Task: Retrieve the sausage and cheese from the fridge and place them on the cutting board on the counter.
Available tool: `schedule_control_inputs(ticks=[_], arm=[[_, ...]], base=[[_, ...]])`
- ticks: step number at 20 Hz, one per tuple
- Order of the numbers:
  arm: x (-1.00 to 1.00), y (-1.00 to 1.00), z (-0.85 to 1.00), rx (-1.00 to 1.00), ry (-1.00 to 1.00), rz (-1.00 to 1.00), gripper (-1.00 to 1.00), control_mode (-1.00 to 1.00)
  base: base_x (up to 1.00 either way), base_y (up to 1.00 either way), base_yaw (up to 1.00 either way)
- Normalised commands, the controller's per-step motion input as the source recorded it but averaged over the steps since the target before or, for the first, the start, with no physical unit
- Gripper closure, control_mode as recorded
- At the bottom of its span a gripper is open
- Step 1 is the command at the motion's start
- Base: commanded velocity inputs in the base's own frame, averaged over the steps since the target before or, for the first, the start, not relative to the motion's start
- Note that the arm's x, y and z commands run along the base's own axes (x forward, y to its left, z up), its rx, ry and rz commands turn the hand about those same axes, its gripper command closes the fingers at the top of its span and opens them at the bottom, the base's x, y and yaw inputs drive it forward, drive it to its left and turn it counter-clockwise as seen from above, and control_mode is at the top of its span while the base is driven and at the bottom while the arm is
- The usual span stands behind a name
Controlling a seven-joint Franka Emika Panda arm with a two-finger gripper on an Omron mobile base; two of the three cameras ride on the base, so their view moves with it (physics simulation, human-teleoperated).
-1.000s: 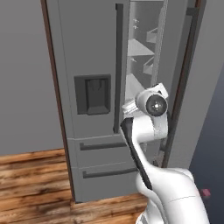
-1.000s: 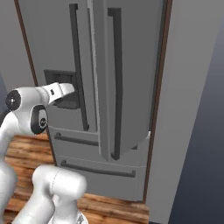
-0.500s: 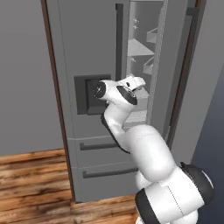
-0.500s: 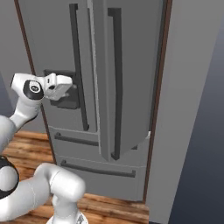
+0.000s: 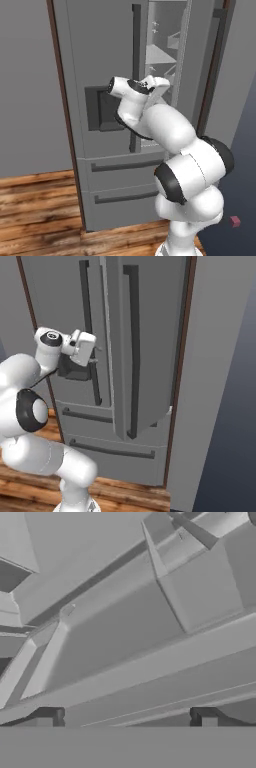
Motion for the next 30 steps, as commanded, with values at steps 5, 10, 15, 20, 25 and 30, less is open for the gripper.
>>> schedule_control_inputs(ticks=[5,10,15,20,25,30], arm=[[-0.38,-1.0,-0.21,-0.11,0.0,-0.16,-1.0,-1.0],[-0.44,-1.0,-0.22,-0.12,0.0,-0.17,-1.0,-1.0],[-0.4,-1.0,-0.13,-0.1,0.0,-0.19,-1.0,-1.0],[-0.64,-1.0,-0.02,-0.04,0.0,-0.17,-1.0,-1.0],[-0.95,-1.0,0.05,0.14,-0.15,-0.01,-1.0,-1.0],[-0.87,-0.18,0.58,0.37,-0.5,0.0,-1.0,-1.0]], base=[[0.0,0.0,0.0],[0.0,0.0,0.0],[0.0,0.0,0.0],[0.0,0.0,0.0],[0.0,0.0,0.0],[0.0,0.0,0.0]])
